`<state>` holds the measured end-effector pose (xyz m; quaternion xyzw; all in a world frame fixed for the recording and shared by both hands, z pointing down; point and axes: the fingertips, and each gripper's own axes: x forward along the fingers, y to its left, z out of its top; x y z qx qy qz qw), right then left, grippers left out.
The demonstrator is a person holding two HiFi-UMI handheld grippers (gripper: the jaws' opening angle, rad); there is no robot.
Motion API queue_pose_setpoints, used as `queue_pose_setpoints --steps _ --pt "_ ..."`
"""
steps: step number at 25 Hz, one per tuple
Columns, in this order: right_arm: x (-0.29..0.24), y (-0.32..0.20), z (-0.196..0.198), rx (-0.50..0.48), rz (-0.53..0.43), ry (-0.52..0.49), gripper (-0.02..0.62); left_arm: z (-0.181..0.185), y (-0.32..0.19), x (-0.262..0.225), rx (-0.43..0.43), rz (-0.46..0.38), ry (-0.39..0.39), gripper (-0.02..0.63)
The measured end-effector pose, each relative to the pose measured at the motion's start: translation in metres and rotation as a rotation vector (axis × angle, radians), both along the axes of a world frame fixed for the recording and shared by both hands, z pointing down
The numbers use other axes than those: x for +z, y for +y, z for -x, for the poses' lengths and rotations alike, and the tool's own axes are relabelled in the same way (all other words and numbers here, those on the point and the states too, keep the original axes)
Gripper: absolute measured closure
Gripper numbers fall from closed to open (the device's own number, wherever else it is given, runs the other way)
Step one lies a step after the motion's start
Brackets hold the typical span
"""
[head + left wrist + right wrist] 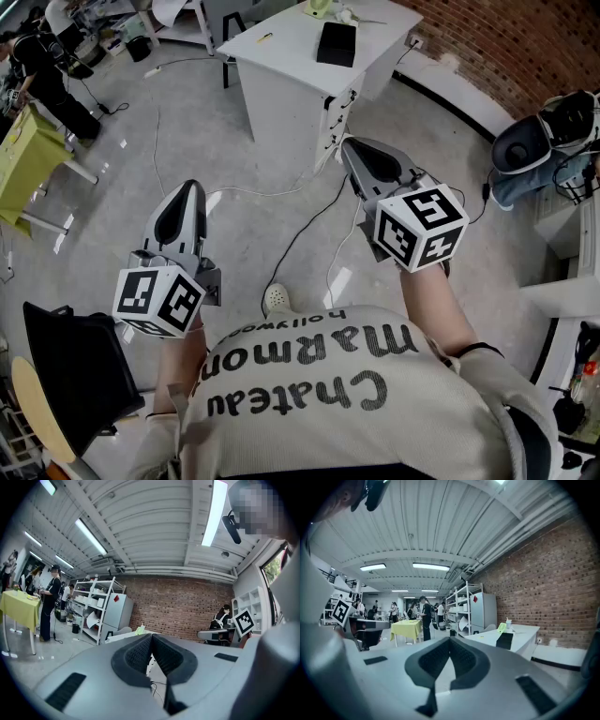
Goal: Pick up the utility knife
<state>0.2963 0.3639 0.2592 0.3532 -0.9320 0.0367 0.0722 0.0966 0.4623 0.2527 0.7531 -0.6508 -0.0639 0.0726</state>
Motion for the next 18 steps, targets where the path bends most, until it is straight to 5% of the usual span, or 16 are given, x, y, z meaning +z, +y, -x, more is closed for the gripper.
queue_pose_setpoints --steps 8,18 --pt "-0.001 -0.062 0.052 0.01 0.012 -0.033 0.592 0.053 -0.072 0.001 0.011 0.009 0.025 0.603" --pt "0.018 -0.119 0.081 0.082 0.055 -0.087 0.592 0.077 -0.14 0.007 0.133 -0.016 0.131 0.603"
